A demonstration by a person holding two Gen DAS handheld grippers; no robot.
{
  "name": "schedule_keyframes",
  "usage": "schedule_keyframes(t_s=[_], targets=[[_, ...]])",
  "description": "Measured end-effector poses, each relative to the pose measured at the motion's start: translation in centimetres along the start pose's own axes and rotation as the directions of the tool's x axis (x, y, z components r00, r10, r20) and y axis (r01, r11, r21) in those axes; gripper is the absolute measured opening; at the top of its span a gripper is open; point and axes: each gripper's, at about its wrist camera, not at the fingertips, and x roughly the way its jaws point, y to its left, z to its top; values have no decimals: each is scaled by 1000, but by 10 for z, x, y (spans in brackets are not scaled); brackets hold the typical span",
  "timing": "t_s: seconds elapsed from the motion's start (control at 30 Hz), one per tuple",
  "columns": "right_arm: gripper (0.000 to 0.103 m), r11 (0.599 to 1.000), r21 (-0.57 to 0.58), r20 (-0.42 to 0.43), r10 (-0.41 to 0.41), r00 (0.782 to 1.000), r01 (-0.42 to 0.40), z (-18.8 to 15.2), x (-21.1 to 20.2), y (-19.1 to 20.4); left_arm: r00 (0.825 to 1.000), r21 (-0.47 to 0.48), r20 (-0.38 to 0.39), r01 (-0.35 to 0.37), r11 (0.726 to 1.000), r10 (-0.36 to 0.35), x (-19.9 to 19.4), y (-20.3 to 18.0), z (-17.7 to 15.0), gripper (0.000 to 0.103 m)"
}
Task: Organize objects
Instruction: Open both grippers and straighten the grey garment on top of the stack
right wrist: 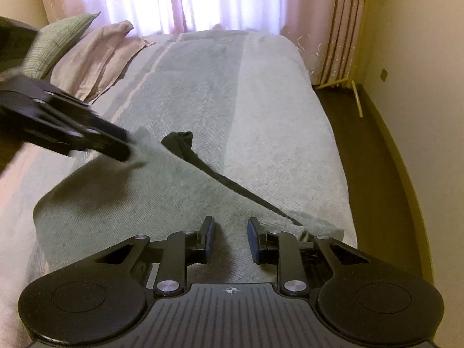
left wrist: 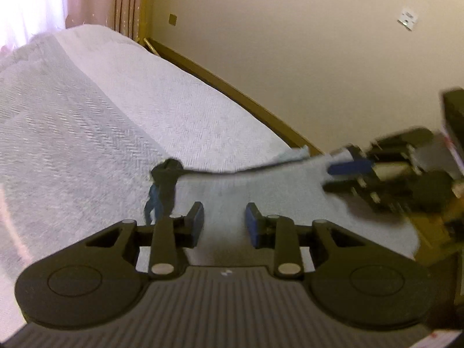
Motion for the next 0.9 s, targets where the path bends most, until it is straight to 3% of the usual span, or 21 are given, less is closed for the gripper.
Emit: schedule_keyframes(t_s=[0.17, 0.33, 0.4, 0.53, 0.63, 0.8, 0.9], targets=[[21, 999, 40, 7, -7, 1000, 7, 6, -11, 7, 998, -38, -61, 12, 999, -14, -35, -10, -49, 26], [21, 995, 101, 134, -21, 991, 8, -11, -71, 39, 998, -108, -62, -7, 994, 1, -28, -13, -75, 27], [21, 997, 78, 111, 6, 994, -15, -33, -82, 62, 999, -121, -54, -16, 993, 9, -26, -13, -76, 27], [21, 999, 11, 28, -31, 999, 30, -78, -63, 78, 997, -122, -72, -16, 992, 7, -20, -13, -75, 30], [22, 999, 33, -6, -33, 999, 34, -80, -58, 78, 996, -110, -82, -40, 993, 31, -24, -23, -79, 31], [23, 995, 74, -6, -62, 998, 62, -68, -85, 87, 994, -129, -57, -101, 986, 95, -51, -39, -83, 28], [35, 990, 109, -23, -91, 996, 93, -87, -110, 93, 992, -146, -52, -120, 982, 114, -73, -54, -94, 28]])
